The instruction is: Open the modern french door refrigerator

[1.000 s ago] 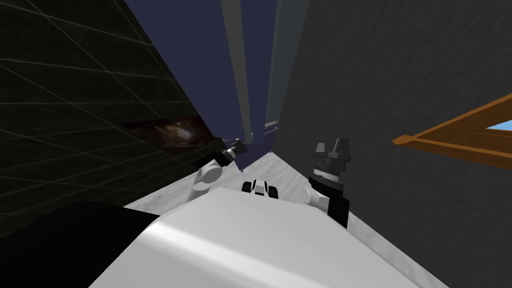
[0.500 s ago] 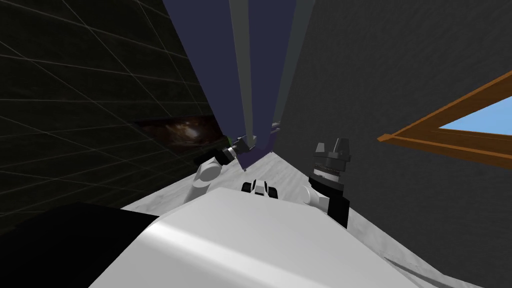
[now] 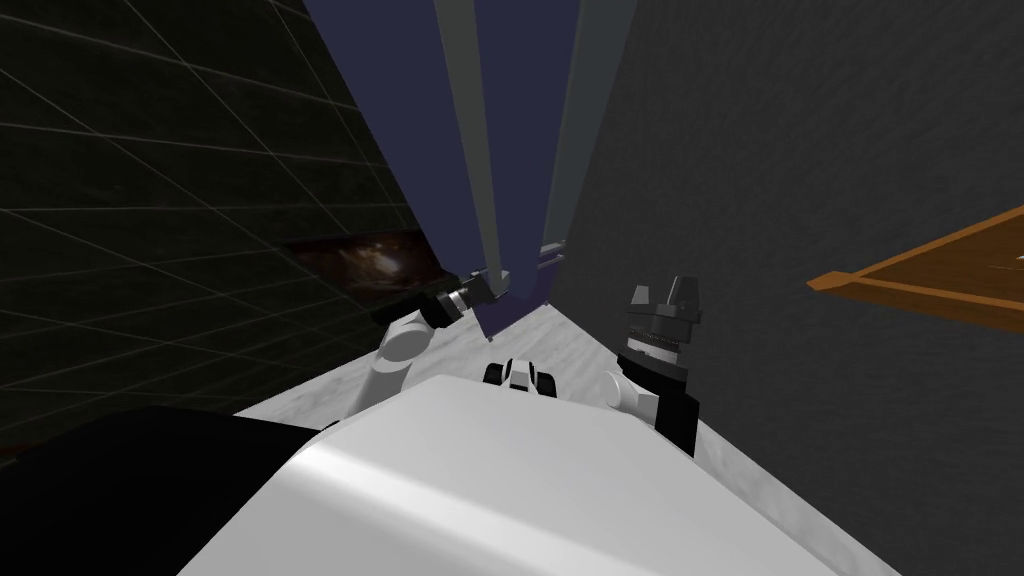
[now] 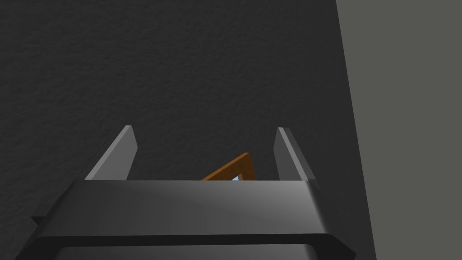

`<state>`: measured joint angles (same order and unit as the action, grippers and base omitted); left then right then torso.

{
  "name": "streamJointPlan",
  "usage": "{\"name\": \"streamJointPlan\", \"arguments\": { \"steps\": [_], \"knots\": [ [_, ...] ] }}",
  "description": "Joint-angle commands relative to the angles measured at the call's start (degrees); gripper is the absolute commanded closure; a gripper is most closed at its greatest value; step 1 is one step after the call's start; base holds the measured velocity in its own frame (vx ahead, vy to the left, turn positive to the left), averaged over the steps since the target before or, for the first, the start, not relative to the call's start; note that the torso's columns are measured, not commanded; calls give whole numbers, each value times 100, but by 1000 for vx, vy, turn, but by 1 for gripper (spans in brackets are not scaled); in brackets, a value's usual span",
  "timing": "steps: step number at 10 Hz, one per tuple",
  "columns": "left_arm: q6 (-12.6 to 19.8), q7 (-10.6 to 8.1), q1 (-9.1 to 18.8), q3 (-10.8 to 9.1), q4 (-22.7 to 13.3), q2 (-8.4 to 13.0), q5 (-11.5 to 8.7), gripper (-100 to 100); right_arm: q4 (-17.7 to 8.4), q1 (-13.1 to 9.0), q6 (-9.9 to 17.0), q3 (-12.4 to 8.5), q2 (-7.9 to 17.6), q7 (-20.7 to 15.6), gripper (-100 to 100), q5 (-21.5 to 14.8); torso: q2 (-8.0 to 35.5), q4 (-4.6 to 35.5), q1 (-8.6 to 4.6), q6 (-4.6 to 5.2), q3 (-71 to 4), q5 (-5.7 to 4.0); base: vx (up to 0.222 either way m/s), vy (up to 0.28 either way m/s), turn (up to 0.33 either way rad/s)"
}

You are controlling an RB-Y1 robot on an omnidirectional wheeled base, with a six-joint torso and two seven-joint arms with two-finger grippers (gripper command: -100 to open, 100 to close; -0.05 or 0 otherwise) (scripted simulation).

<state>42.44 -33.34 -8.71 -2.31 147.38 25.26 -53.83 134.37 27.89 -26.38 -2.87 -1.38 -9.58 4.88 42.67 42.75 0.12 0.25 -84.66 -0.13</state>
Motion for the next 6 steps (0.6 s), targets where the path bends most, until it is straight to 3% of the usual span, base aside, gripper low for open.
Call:
{"name": "streamJointPlan", "arguments": {
  "steps": [1,3,6],
  "knots": [
    [113,-193,170,-281,189,158,-336,-100,0,0,0,0,0,0,0,0,0,12,8,-5,-7,-2,12,-30,100],
    [195,-265,224,-388,246,227,-455,-100,0,0,0,0,0,0,0,0,4,30,-12,-9,-22,-7,13,-18,47],
    [195,-265,224,-388,246,227,-455,-100,0,0,0,0,0,0,0,0,13,38,-25,-7,-29,-13,3,-11,16]
  ]
}}
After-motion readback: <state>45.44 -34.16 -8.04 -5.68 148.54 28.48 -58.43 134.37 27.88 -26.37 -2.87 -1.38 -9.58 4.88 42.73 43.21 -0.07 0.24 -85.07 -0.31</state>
